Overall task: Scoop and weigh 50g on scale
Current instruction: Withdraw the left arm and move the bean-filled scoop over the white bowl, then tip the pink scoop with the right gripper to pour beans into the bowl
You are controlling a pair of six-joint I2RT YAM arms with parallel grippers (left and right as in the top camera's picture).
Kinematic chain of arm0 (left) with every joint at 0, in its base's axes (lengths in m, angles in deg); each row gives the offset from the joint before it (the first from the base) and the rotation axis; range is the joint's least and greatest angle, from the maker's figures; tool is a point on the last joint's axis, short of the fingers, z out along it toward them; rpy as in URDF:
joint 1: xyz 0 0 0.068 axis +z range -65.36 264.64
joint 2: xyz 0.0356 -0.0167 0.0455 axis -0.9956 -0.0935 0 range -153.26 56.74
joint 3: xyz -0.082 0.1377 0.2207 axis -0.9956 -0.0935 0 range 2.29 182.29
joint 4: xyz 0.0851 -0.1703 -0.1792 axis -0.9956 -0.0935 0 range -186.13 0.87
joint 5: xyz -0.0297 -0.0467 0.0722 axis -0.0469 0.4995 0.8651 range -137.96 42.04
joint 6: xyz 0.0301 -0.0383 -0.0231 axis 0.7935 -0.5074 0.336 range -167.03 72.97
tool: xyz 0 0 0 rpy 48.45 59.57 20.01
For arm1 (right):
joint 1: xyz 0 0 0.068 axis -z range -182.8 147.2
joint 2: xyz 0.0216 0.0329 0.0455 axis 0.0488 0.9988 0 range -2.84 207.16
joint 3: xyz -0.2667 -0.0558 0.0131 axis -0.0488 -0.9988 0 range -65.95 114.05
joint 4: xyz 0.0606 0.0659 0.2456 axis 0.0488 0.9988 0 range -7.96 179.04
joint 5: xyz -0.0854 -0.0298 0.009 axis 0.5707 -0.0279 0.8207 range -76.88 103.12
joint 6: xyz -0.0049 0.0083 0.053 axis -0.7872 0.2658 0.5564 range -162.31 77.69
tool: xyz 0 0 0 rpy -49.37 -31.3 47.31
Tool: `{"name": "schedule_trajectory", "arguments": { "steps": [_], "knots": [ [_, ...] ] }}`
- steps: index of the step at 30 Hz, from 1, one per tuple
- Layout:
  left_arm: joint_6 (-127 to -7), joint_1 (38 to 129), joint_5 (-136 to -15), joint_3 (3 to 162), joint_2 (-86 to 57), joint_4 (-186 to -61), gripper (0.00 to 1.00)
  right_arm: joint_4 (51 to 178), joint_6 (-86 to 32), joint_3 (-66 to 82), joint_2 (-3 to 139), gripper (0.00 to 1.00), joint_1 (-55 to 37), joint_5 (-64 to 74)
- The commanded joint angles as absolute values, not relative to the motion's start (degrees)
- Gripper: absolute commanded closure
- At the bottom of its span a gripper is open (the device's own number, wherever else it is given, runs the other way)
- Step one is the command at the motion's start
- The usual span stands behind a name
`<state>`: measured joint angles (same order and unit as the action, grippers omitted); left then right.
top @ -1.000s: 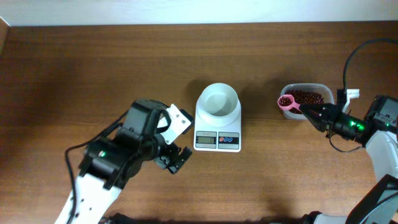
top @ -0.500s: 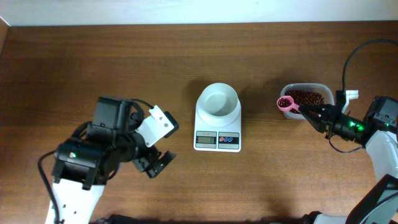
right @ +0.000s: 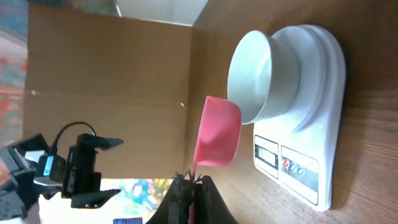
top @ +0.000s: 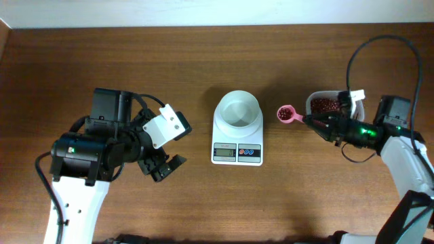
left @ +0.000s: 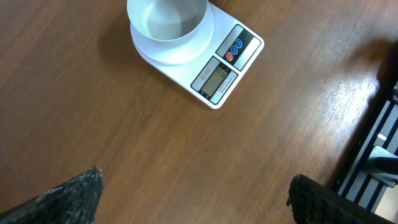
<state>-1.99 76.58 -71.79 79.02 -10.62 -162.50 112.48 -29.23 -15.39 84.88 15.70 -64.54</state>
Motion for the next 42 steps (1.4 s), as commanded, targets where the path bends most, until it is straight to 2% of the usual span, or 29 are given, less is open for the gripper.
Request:
{"name": "schedule_trajectory", "arguments": {
  "steps": [1,4,7,11,14,18,22,28,31,38,42],
  "knots": [
    [-1.1,76.9,-73.0,80.3,-10.8,-162.3,0.01,110.5,-29.1,-15.0,85.1,0.96,12.2,-62.4],
    [-1.1,76.9,-73.0,80.3,-10.8,-162.3,0.01,106.9,-27.7,-15.0,85.1,0.96,7.7,-57.9],
    [-1.1,76.9,-73.0,80.3,-10.8,-162.3,0.01,96.8,-20.2,-15.0,85.1,0.96,2.0,-55.1],
    [-1.1,76.9,-73.0,80.3,-10.8,-162.3,0.01,92.8,-16.8,-15.0,85.1,0.96,-1.3,-49.0],
    [-1.1,76.9,-73.0,80.3,-10.8,-162.3,0.01,88.2,-16.8,-15.0,85.1,0.96,-2.9,-47.3],
    [-1.1,76.9,-73.0,80.3,-10.8,-162.3,0.01,85.6,-16.9,-15.0,85.1,0.96,-6.2,-36.9],
    [-1.1,76.9,-73.0,80.3,-10.8,-162.3,0.01,84.5,-29.6,-15.0,85.1,0.96,-8.5,-33.3],
    [-1.1,76.9,-73.0,80.3,-10.8,-162.3,0.01,84.6,-42.8,-15.0,85.1,0.96,-13.0,-30.5],
    [-1.1,76.9,-73.0,80.3,-10.8,-162.3,0.01,84.6,-43.7,-15.0,85.1,0.96,-14.5,-25.5],
    [-1.1,76.9,-73.0,80.3,-10.8,-162.3,0.01,84.6,-49.2,-15.0,85.1,0.96,-14.5,-25.4],
    [-1.1,76.9,-73.0,80.3,-10.8,-162.3,0.01,84.8,-60.1,-15.0,85.1,0.96,-17.5,-23.3]
  ]
}}
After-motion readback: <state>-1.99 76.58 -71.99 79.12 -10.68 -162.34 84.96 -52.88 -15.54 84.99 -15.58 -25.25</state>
